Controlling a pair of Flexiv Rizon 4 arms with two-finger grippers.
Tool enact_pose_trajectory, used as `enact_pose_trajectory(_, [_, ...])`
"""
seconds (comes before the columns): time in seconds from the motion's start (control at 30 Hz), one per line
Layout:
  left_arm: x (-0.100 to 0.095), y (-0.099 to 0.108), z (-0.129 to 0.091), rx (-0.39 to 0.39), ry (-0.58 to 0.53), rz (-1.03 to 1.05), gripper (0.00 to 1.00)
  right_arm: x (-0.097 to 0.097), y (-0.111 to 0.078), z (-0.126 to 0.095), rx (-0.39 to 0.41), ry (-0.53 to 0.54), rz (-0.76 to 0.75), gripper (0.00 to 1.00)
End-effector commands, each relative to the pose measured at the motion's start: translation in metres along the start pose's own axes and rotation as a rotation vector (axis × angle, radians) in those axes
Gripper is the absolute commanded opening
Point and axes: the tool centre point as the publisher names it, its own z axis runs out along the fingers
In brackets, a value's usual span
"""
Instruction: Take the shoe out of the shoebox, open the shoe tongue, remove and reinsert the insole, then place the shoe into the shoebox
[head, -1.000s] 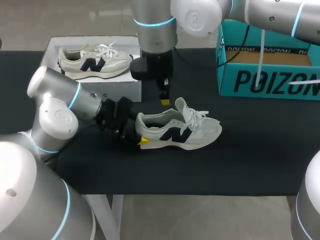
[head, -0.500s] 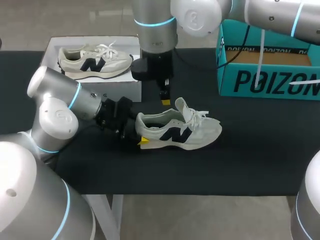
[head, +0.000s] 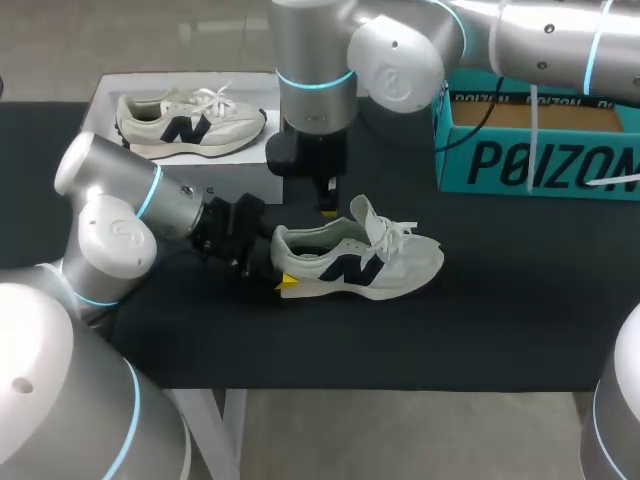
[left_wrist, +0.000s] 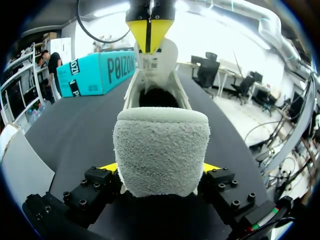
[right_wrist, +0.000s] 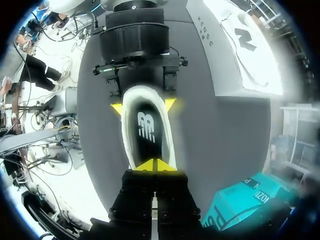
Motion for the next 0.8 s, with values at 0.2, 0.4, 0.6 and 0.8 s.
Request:
enact_pose_trajectory(0.2, [-0.001, 0.001, 0.004, -0.002, 0.000, 0.000, 0.00, 0.000, -0.003, 0.032, -0.017, -0.031, 0.037, 0.00])
enact_pose_trajectory(0.4, [-0.001, 0.001, 0.004, -0.002, 0.000, 0.000, 0.00, -0.007, -0.007, 0.041, -0.003, 0.014, 0.051, 0.00])
enact_pose_trajectory(0.6, [-0.001, 0.001, 0.004, -0.002, 0.000, 0.000, 0.00, -0.007, -0.007, 0.041, -0.003, 0.014, 0.051, 0.00])
enact_pose_trajectory(0.8, [-0.001, 0.001, 0.004, -0.002, 0.000, 0.000, 0.00, -0.007, -0.007, 0.041, -0.003, 0.014, 0.051, 0.00])
